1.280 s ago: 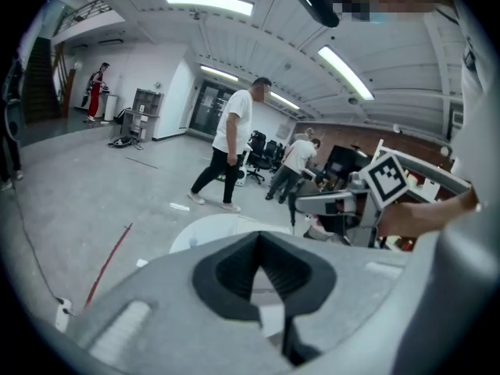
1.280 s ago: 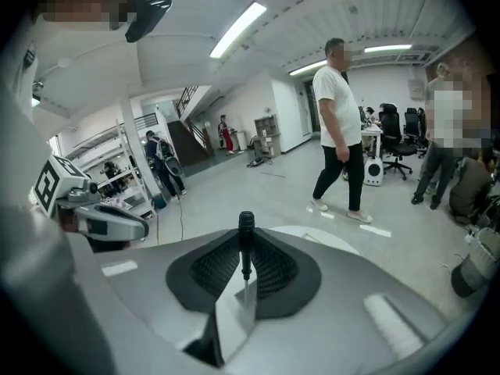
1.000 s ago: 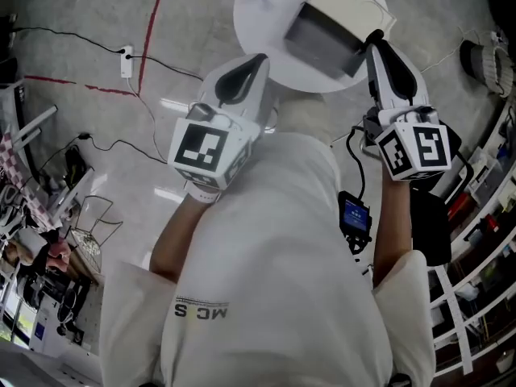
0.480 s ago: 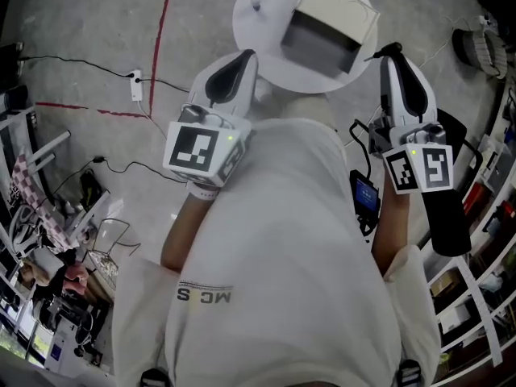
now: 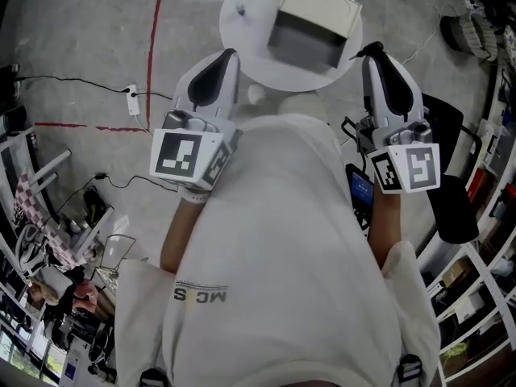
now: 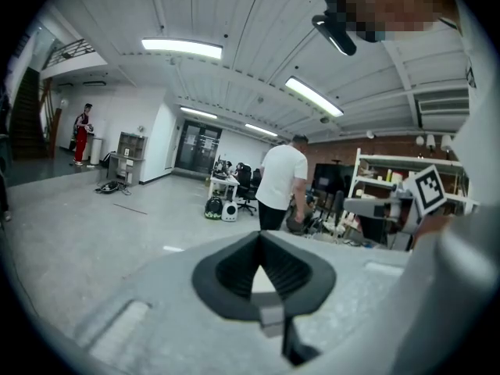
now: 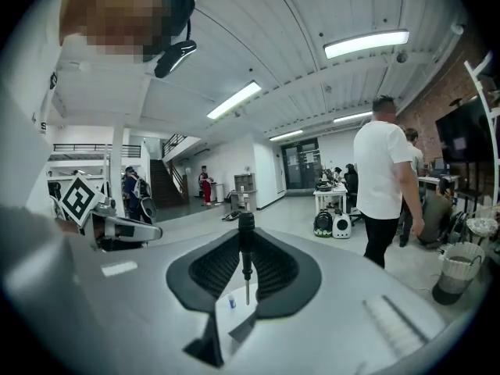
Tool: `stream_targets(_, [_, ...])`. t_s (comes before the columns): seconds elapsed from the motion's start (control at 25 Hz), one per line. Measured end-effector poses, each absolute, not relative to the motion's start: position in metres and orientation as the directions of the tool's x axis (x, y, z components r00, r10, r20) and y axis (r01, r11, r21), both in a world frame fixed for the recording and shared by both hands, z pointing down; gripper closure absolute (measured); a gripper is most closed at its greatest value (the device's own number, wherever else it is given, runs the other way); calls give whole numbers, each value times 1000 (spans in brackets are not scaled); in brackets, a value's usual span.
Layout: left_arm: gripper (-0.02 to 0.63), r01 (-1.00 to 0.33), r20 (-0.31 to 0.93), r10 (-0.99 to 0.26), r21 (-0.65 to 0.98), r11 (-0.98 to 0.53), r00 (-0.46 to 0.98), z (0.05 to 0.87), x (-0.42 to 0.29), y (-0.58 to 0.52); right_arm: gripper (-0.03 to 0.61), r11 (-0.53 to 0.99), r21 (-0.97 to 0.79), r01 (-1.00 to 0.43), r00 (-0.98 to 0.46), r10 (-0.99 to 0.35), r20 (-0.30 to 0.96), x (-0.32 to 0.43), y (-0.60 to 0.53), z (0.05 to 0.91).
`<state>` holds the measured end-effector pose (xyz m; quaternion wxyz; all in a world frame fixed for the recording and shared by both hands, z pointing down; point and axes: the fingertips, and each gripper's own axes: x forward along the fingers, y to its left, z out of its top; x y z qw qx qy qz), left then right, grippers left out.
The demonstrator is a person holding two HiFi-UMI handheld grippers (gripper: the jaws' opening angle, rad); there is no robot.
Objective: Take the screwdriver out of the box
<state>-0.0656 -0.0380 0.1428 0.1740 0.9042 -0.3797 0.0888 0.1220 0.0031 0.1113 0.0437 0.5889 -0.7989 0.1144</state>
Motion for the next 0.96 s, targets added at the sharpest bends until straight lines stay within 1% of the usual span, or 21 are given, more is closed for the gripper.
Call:
stream_targets(0.36, [612, -710, 284, -651, 242, -662, 704, 134, -60, -36, 528, 262, -141, -955, -287, -936, 205, 128, 10, 108])
stream_targets(0.96, [612, -689, 295, -624, 251, -680, 723, 141, -56, -37, 528, 242, -144, -960, -269, -939, 213, 126, 8, 112])
